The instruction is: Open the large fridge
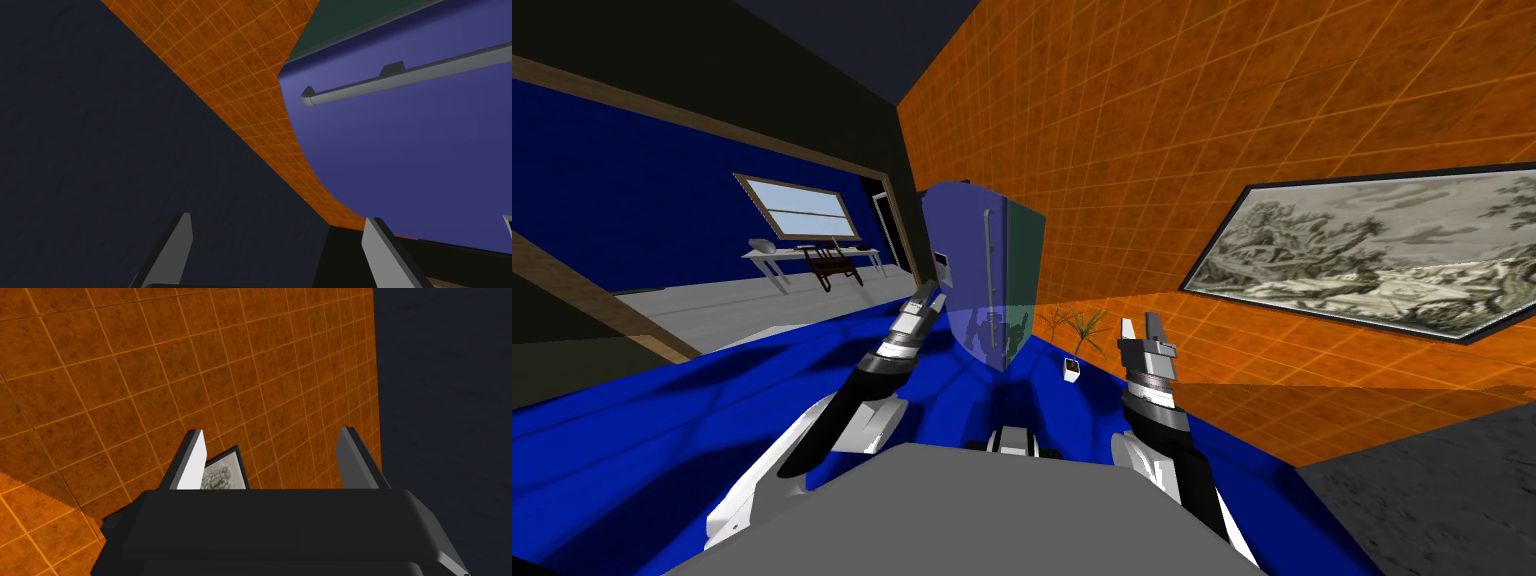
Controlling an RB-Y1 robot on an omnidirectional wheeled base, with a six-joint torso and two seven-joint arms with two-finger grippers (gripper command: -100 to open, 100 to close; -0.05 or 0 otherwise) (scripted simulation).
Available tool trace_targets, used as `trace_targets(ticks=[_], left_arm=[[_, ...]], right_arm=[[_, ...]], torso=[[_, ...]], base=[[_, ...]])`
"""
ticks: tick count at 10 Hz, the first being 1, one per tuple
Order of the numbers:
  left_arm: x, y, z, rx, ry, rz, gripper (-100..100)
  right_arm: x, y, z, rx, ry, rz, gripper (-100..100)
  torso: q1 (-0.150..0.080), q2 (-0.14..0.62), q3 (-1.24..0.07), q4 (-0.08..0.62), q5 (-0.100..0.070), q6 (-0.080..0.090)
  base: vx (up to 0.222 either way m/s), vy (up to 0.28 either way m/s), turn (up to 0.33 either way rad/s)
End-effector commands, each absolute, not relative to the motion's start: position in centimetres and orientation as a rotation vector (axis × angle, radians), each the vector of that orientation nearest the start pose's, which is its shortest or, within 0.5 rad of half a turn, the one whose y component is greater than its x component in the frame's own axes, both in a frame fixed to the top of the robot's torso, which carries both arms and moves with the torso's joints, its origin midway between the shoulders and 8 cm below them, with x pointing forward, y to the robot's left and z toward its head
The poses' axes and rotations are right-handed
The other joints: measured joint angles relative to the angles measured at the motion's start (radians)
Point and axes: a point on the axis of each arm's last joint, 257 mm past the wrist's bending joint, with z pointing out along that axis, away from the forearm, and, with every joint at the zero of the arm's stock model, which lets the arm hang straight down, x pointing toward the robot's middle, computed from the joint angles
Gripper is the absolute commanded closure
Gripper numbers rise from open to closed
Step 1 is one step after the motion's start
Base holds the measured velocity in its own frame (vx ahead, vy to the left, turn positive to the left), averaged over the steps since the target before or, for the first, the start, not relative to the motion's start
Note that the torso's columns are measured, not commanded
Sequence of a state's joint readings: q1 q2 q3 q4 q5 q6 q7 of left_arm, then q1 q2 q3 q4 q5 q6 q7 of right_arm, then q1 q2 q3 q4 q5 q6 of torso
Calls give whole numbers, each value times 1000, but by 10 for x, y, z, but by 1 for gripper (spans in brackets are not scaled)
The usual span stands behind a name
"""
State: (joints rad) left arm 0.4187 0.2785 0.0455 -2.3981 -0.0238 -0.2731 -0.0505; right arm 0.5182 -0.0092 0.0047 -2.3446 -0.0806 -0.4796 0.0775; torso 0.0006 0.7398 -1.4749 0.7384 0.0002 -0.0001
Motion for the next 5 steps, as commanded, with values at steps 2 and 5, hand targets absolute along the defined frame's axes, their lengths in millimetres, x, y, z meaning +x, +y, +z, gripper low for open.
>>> trace_targets(ticks=[2, 5], left_arm=[[374, 250, 54, -444, 938, -1178, -100], [384, 248, 49, -452, 1003, -1161, -100]], right_arm=[[332, -286, 43, 651, 571, 1288, 0], [332, -286, 44, 651, 571, 1288, 0]], torso=[[-1, -2, -1, 0, 0, 0], [-1, -1, -1, 0, 0, 0]], base=[[83, 4, -3], [67, -3, -2]])
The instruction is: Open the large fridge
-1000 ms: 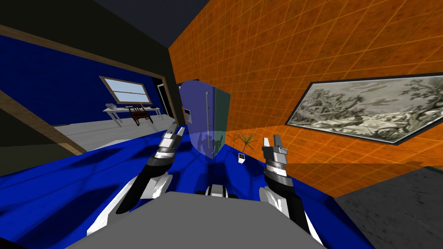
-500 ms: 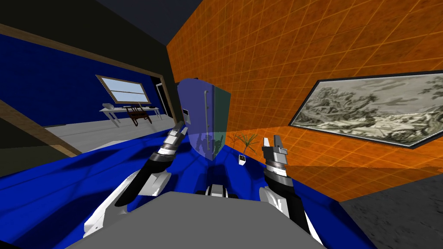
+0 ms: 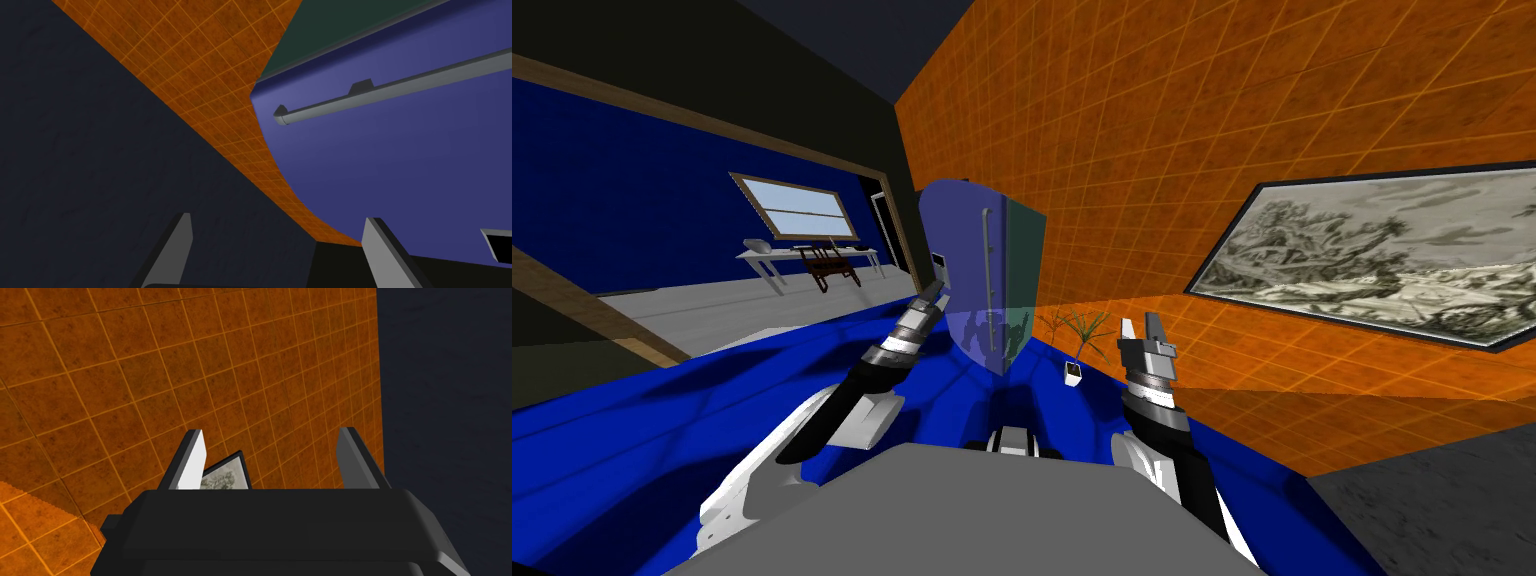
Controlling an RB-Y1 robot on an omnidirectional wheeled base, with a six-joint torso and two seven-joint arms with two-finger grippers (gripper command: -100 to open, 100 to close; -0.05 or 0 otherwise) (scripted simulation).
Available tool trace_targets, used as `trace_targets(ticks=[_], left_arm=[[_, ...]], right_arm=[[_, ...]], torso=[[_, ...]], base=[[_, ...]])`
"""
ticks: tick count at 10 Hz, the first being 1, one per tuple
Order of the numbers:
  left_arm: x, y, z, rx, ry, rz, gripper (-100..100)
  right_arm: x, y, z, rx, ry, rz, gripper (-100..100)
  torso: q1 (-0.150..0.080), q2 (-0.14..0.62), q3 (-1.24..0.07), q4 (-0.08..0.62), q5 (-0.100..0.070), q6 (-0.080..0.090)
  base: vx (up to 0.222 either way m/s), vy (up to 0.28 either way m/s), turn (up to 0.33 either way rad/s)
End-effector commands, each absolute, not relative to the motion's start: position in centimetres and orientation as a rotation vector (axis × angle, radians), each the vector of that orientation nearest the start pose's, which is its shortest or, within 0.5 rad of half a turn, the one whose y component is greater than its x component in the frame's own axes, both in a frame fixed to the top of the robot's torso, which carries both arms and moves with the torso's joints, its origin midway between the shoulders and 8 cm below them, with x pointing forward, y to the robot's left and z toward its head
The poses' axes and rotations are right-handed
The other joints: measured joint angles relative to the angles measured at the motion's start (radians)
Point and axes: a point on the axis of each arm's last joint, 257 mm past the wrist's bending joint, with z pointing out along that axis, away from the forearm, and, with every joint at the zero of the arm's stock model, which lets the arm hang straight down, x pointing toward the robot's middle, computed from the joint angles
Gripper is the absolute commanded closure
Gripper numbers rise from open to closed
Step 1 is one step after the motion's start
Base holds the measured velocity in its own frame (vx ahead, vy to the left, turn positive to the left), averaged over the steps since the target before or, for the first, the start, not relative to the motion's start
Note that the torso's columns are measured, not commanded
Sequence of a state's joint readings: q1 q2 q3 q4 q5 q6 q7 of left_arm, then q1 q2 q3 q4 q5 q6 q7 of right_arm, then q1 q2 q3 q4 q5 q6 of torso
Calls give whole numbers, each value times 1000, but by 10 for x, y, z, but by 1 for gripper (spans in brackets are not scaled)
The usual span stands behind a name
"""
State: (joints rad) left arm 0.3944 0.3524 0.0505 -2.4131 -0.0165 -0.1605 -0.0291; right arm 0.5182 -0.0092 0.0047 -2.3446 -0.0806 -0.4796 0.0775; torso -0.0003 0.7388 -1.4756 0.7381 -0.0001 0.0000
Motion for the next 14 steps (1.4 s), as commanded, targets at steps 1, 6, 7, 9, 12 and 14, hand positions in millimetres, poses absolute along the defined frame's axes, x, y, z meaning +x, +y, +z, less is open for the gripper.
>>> trace_targets(ticks=[1, 6, 7, 9, 12, 14], left_arm=[[387, 246, 49, -444, 1027, -1157, -100], [403, 247, 36, -460, 1137, -1109, -100], [406, 249, 32, -476, 1148, -1098, -100], [411, 250, 26, -484, 1186, -1076, -100], [422, 255, 17, -492, 1256, -1029, -100], [427, 259, 10, -503, 1294, -997, -100]], right_arm=[[332, -286, 44, 651, 571, 1288, 0], [332, -286, 44, 651, 571, 1288, 0], [332, -286, 43, 651, 571, 1288, 0], [332, -286, 44, 651, 571, 1288, 0], [332, -286, 44, 651, 571, 1288, 0], [332, -286, 44, 651, 571, 1288, 0]], torso=[[0, 0, 0, 0, 0, 0], [1, 0, 0, 0, 0, 0], [0, -2, -1, 0, 0, 0], [0, -1, -1, 0, 0, 0], [1, 0, 0, 0, 0, 0], [0, 0, 0, 0, 0, 0]], base=[[103, 13, -2], [75, 2, -4], [79, -2, -2], [77, -6, -3], [79, 0, -4], [67, 2, -3]])
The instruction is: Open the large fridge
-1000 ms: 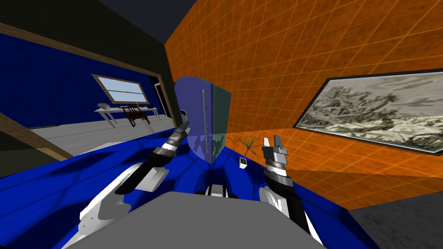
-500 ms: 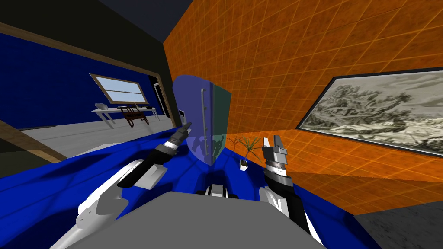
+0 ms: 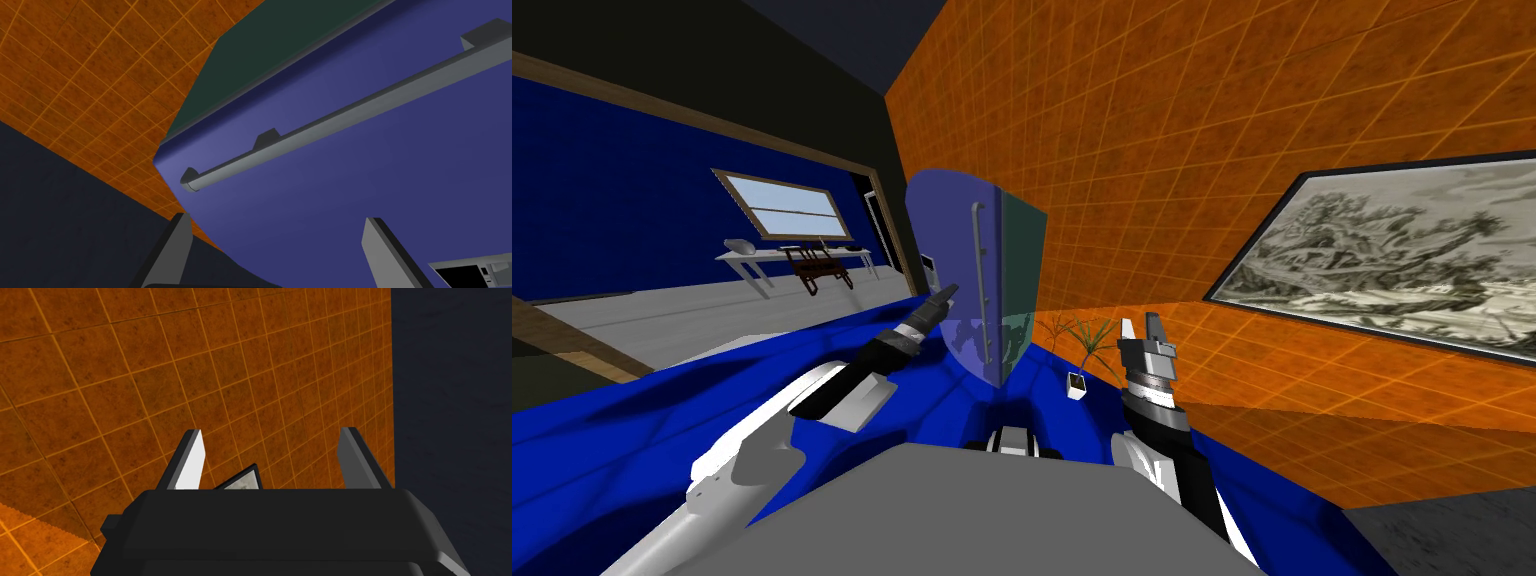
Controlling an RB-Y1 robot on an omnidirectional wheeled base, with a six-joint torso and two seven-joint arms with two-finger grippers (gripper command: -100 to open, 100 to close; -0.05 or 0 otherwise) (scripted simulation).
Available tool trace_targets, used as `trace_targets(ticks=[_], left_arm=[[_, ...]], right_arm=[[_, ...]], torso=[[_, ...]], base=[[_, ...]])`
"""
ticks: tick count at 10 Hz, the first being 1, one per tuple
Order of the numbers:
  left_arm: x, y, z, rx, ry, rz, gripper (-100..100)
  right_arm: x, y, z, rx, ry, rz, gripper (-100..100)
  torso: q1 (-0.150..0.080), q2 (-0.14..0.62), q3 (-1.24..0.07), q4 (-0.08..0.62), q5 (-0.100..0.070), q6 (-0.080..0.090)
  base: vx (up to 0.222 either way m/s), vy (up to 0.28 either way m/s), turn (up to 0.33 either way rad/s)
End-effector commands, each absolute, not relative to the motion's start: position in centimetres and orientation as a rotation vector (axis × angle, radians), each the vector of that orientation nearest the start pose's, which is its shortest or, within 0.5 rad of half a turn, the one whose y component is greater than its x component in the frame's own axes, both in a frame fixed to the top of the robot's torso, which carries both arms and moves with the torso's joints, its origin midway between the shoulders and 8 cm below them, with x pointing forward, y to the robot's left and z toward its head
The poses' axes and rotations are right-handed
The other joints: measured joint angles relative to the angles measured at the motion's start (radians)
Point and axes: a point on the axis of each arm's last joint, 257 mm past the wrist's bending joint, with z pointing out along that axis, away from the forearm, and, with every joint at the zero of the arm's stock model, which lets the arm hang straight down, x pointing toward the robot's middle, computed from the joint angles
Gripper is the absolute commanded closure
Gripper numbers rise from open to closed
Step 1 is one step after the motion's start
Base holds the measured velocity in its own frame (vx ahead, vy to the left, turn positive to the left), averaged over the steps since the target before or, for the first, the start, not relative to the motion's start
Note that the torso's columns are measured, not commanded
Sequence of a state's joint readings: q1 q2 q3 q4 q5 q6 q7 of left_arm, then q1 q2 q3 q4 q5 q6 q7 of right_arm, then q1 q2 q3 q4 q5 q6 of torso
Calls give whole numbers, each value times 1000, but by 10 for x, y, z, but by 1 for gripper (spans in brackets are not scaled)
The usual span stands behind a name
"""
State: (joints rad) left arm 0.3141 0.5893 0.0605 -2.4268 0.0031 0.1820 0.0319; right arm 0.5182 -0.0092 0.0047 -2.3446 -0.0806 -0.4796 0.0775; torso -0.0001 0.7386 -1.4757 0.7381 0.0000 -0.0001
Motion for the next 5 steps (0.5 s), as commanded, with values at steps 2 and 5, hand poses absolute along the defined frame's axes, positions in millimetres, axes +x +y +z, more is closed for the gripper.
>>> trace_targets(ticks=[2, 5], left_arm=[[432, 263, 5, -511, 1328, -965, -100], [438, 269, -1, -525, 1365, -926, -100]], right_arm=[[332, -286, 44, 651, 571, 1288, 0], [332, -286, 44, 651, 571, 1288, 0]], torso=[[0, 0, 0, 0, 0, 0], [0, -1, 0, 0, 0, 0]], base=[[74, 1, -4], [65, -2, -4]])
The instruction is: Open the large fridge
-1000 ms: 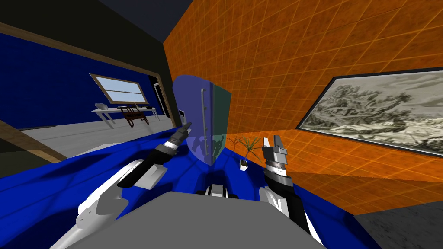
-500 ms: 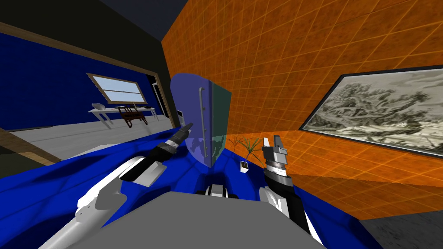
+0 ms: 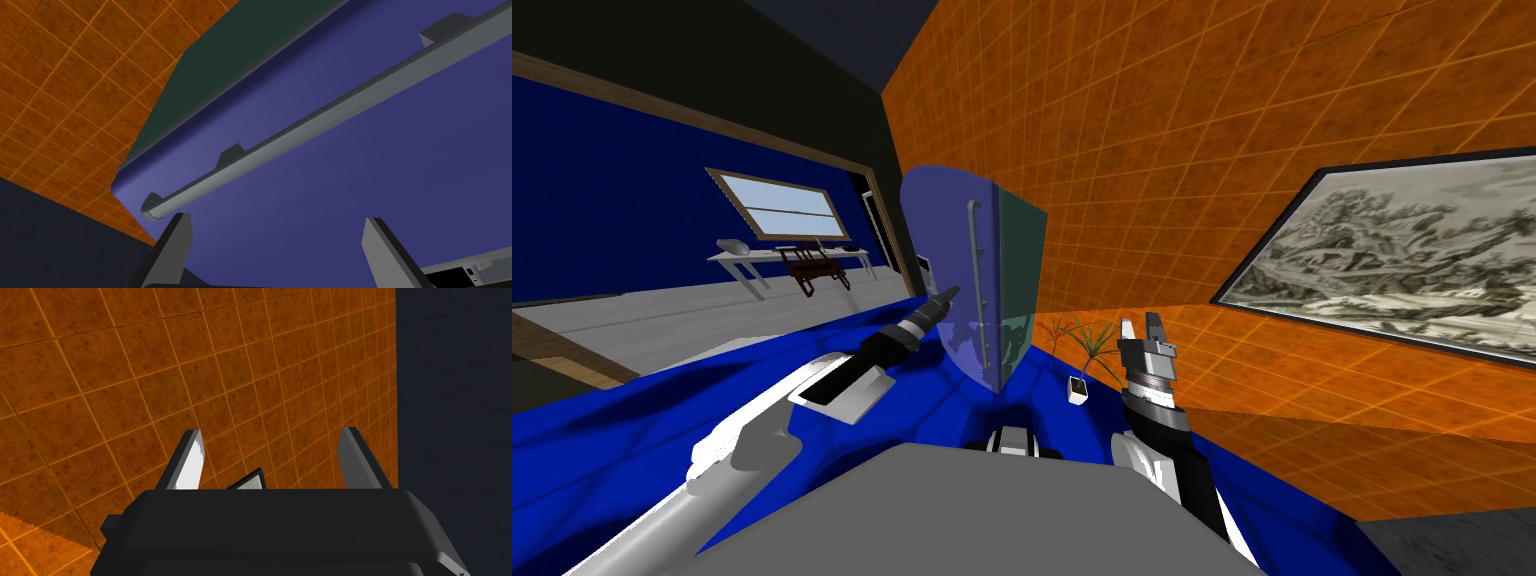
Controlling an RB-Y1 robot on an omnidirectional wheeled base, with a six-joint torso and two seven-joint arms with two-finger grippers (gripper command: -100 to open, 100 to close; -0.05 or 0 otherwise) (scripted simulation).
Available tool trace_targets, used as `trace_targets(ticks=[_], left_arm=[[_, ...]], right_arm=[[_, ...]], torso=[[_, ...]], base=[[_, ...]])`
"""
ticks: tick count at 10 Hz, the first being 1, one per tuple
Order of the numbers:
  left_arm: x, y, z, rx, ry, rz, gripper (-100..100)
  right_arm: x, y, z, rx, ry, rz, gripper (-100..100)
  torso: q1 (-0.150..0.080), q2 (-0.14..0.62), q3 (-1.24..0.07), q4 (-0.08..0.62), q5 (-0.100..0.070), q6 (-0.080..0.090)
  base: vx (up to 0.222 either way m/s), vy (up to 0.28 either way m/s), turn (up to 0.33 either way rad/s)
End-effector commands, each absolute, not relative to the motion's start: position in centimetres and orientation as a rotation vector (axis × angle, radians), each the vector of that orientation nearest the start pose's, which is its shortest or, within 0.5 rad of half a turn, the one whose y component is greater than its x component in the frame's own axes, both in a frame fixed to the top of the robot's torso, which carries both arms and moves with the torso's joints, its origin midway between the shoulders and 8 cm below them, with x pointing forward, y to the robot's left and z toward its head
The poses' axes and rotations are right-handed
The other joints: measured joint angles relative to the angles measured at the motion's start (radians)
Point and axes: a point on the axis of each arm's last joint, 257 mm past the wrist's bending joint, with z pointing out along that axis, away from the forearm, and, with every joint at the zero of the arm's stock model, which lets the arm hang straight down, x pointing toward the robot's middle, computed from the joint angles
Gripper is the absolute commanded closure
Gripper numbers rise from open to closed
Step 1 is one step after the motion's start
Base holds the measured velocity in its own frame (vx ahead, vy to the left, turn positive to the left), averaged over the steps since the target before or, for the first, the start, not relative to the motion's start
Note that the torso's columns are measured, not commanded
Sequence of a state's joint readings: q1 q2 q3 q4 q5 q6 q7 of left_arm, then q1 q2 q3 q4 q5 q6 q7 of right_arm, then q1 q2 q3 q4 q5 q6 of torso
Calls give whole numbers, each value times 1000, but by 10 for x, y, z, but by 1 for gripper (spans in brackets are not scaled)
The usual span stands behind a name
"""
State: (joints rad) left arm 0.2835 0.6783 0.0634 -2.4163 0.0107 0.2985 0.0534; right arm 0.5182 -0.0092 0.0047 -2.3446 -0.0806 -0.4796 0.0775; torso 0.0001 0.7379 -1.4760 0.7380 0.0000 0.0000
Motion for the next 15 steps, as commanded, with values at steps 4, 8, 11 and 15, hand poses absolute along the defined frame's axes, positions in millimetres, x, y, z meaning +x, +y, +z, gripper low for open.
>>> trace_targets(ticks=[4, 8, 11, 15], left_arm=[[448, 282, -9, -530, 1441, -832, -100], [453, 294, -14, -551, 1490, -750, -100], [456, 301, -13, -548, 1520, -690, -100], [452, 300, 1, -512, 1552, -610, -100]], right_arm=[[332, -286, 44, 651, 571, 1288, 0], [332, -286, 44, 651, 571, 1288, 0], [332, -286, 44, 651, 571, 1288, 0], [332, -286, 44, 651, 571, 1288, 0]], torso=[[0, -1, 0, 0, 0, 0], [0, 2, 1, 0, 0, 0], [0, 0, 0, 0, 0, 0], [0, 0, 0, 0, 0, 0]], base=[[80, -4, -5], [73, -1, -4], [78, 0, -5], [84, -2, -7]])
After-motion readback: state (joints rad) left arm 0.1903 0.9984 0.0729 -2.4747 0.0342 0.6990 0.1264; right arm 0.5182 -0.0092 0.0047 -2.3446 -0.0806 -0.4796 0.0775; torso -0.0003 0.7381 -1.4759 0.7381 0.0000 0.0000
